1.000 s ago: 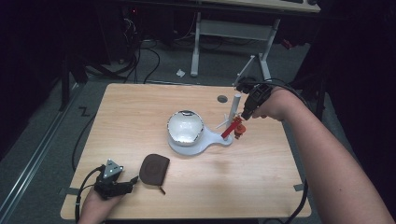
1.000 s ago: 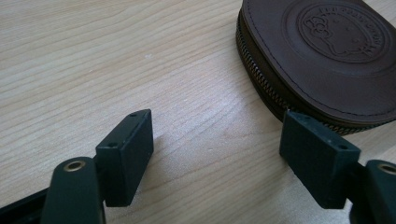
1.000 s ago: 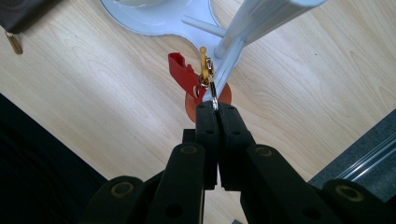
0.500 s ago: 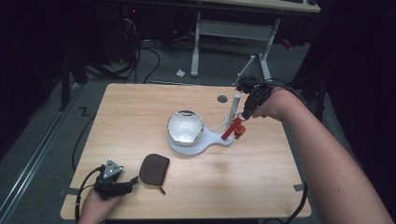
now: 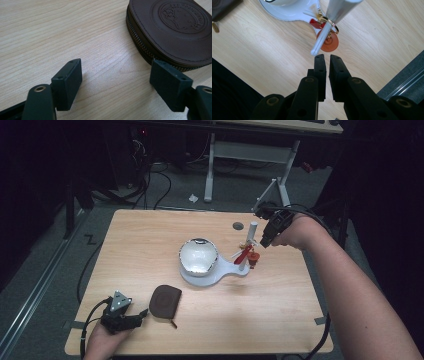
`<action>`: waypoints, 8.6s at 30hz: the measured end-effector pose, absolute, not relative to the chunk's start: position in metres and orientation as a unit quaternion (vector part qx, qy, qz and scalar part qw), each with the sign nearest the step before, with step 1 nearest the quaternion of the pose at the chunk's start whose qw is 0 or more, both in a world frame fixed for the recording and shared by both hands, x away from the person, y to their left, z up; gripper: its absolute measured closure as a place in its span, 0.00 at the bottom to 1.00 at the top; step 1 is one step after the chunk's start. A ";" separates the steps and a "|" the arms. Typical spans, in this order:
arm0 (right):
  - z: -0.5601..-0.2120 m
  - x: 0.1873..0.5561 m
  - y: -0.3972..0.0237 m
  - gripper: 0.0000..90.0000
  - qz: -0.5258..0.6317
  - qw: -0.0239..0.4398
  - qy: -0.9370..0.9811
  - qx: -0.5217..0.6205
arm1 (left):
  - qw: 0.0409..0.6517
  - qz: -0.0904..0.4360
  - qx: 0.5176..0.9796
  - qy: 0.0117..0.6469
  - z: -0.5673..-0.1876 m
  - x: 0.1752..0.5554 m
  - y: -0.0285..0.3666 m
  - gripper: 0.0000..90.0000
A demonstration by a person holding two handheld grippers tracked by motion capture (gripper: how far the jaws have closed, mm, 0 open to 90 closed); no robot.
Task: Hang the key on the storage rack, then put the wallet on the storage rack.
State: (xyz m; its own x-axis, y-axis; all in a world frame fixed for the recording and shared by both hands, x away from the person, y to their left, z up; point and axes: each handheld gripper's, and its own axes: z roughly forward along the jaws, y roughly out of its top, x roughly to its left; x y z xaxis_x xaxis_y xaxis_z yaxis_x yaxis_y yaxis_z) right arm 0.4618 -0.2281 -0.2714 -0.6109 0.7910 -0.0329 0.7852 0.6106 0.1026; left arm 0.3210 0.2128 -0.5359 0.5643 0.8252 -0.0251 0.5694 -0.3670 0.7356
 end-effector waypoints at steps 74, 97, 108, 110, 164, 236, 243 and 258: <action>-0.519 0.282 -0.287 0.67 0.297 0.222 0.800 0.472 | 0.423 0.146 0.773 0.451 -0.520 0.310 0.173 0.42; -0.520 0.286 -0.284 0.66 0.295 0.223 0.801 0.471 | 0.450 0.100 0.764 0.451 -0.519 0.307 0.181 0.74; -0.520 0.287 -0.284 0.67 0.294 0.222 0.801 0.473 | 0.467 0.123 0.760 0.434 -0.512 0.301 0.177 0.91; -0.520 0.287 -0.284 0.67 0.294 0.222 0.801 0.472 | 0.471 0.124 0.759 0.432 -0.510 0.300 0.177 0.92; -0.522 0.288 -0.284 0.68 0.299 0.210 0.802 0.473 | 0.500 0.181 0.739 0.413 -0.486 0.303 0.169 0.83; -0.522 0.289 -0.285 0.68 0.305 0.202 0.801 0.473 | 0.476 0.199 0.750 0.414 -0.499 0.303 0.164 0.54; -0.522 0.289 -0.286 0.68 0.305 0.200 0.801 0.474 | 0.469 0.191 0.759 0.409 -0.503 0.310 0.162 0.50; -0.523 0.289 -0.287 0.68 0.307 0.201 0.801 0.474 | 0.478 0.200 0.759 0.395 -0.503 0.310 0.161 0.74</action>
